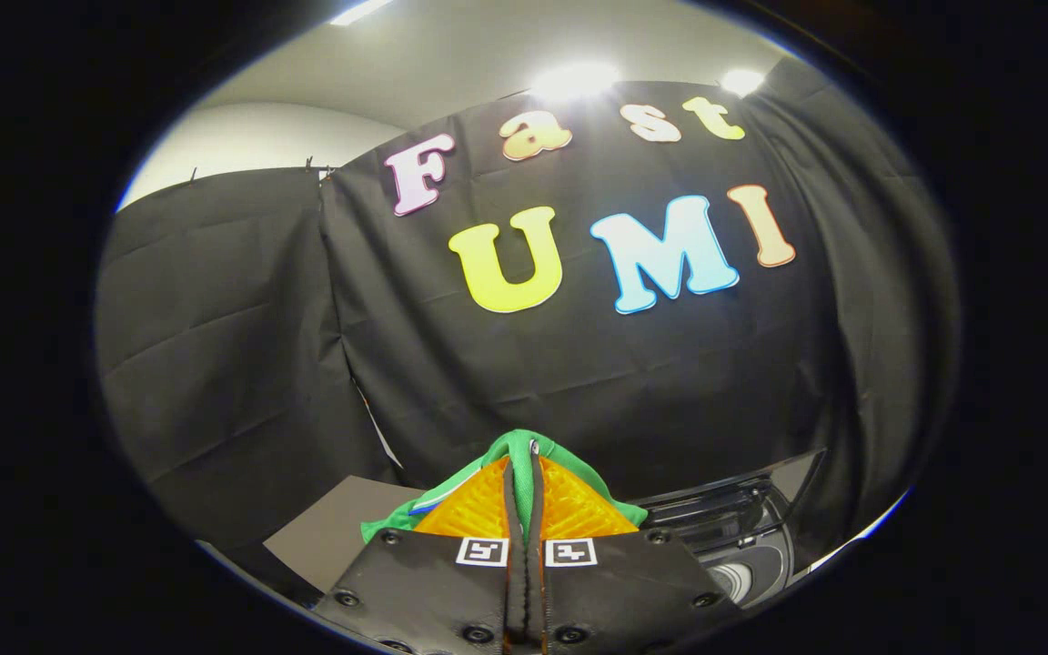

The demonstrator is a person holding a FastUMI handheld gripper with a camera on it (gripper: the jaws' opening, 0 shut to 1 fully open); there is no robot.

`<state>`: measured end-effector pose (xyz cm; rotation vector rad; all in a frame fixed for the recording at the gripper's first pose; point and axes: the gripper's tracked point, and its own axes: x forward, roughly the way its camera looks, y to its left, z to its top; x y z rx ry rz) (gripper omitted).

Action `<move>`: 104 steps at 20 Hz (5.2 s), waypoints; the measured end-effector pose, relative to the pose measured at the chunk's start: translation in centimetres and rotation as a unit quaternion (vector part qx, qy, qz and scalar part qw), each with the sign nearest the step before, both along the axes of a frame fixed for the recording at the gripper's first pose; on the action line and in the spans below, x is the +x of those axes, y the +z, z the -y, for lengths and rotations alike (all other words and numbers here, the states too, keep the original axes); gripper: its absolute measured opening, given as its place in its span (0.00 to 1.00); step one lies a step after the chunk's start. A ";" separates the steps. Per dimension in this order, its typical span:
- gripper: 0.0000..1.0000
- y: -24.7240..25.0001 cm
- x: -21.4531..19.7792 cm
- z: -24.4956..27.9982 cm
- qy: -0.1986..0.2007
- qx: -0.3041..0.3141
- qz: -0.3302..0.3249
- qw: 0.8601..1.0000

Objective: Put the clothes into the washing machine and then close the washing machine lid.

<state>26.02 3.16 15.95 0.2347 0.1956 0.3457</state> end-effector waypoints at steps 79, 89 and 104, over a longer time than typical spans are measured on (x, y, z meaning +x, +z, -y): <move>0.98 -12.1 14.1 11.1 -0.085 -0.125 0.015 0.988; 0.98 -14.5 18.3 11.5 -0.104 -0.138 -0.012 0.985; 0.99 -16.3 17.2 11.7 -0.103 -0.120 -0.013 0.987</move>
